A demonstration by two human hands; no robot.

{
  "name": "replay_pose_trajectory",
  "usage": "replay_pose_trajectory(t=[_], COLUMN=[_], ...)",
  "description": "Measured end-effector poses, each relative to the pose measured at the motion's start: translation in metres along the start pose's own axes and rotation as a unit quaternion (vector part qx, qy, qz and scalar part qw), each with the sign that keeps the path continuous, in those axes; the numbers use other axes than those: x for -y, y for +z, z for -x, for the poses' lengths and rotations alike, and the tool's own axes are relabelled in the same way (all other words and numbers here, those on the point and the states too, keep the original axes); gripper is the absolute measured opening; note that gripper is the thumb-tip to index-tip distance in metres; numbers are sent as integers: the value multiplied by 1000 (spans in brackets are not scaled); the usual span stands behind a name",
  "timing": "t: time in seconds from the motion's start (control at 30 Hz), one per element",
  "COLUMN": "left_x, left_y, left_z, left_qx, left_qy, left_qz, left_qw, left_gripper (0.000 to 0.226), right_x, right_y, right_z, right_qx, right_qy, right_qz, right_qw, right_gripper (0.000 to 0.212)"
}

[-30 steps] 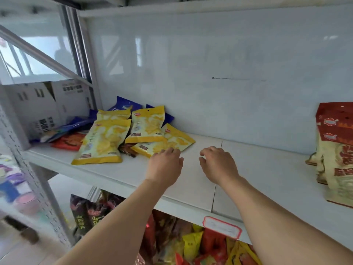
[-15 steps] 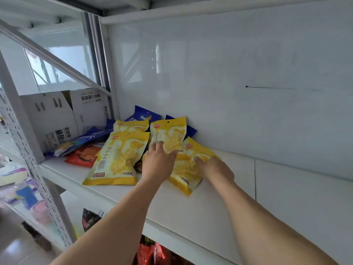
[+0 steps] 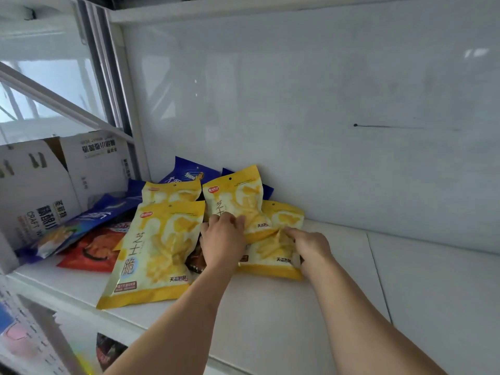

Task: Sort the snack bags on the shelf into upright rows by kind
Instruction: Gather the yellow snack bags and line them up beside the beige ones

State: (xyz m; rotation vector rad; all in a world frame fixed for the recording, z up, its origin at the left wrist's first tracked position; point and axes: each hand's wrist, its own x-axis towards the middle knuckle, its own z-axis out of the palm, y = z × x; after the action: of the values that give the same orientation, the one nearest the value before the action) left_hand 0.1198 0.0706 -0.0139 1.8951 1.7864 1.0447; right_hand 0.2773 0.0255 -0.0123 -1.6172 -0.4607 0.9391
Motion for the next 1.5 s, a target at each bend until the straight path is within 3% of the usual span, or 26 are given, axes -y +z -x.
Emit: replay_pose_trajectory(t=[0.2,0.37,0.47,0.6,0.77,0.93,1.03,1.17,1.4,1.5], left_x=[6,1,-7,-27,-39,-43,-38,-35,-46,-57], left_y=[3,-1,-5,-17,-17,-16,-15,-14,8,21], left_z=[-6,-7,-15,-15,-8,4,6,7,16,26], left_qx=[6,76,146,193,213,254,287,317,430,442], left_qy=[-17,-56,-74,-86,-70,-100,-127,-145,-86,-66], left_qz=[78,109,82,82,195,292,401,503,494,502], left_qw=[997,989,983,974,955,916,861,791,751,740], left_gripper=[43,104,124,128,129,117,105,73,41,37], right_x=[-3,-8,-12,-16,-12,-11,-12,-15,-13,-11], right_y=[0,-9,-23,-45,-71,-88,-99,-122,-179,-204], right_z=[4,11,19,25,30,33,34,29,34,36], right_qx=[74,109,123,138,155,162,163,133,55,44], right_qy=[7,-13,-17,-24,-39,-61,-66,-62,-94,-107], right_qz=[-41,-62,-77,-108,-110,-120,-135,-143,-146,-157], right_qw=[996,992,989,984,981,978,975,979,983,981], right_gripper=[27,32,32,30,28,28,26,33,36,46])
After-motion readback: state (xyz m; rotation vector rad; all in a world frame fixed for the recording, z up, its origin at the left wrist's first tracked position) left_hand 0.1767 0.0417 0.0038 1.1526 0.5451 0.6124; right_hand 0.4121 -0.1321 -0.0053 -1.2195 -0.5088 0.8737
